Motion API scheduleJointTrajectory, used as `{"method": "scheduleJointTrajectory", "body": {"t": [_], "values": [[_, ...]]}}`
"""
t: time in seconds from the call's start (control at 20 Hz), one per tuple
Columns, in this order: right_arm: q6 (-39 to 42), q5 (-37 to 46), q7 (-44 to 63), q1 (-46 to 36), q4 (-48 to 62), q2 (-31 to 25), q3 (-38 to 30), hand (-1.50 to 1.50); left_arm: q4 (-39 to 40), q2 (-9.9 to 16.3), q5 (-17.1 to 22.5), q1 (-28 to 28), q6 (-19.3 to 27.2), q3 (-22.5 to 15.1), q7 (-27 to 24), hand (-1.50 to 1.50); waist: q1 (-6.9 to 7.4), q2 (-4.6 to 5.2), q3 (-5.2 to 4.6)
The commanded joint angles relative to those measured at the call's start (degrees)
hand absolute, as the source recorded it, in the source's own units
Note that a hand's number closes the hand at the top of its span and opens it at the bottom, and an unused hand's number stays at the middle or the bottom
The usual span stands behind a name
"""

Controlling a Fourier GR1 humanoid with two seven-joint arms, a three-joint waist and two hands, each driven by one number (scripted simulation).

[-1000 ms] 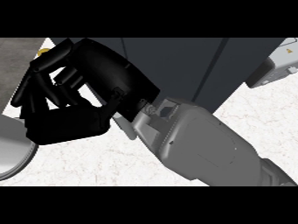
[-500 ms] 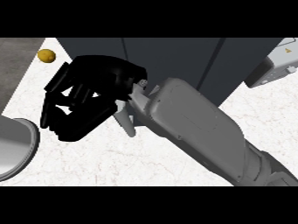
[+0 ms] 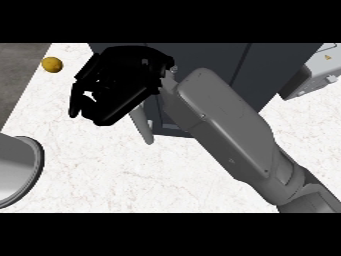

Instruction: Pick up the wine, place it into the cabinet and close the cabinet

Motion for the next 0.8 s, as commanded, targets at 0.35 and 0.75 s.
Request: {"method": "scheduleJointTrajectory", "body": {"t": [0.35,0.75], "values": [[6.9,0.9,-7.5,-2.2,13.6,-3.1,-6.6,1.5,7.0,-1.6,0.4,-0.2,-1.8,7.5,-0.9,-1.5,-0.02,0.36,-0.14],[-1.3,7.0,-14.9,-2.0,13.5,-9.5,-10.1,1.5,3.6,-2.1,-0.7,-0.5,0.3,7.5,1.0,-1.5,0.25,0.26,-0.07]]}}
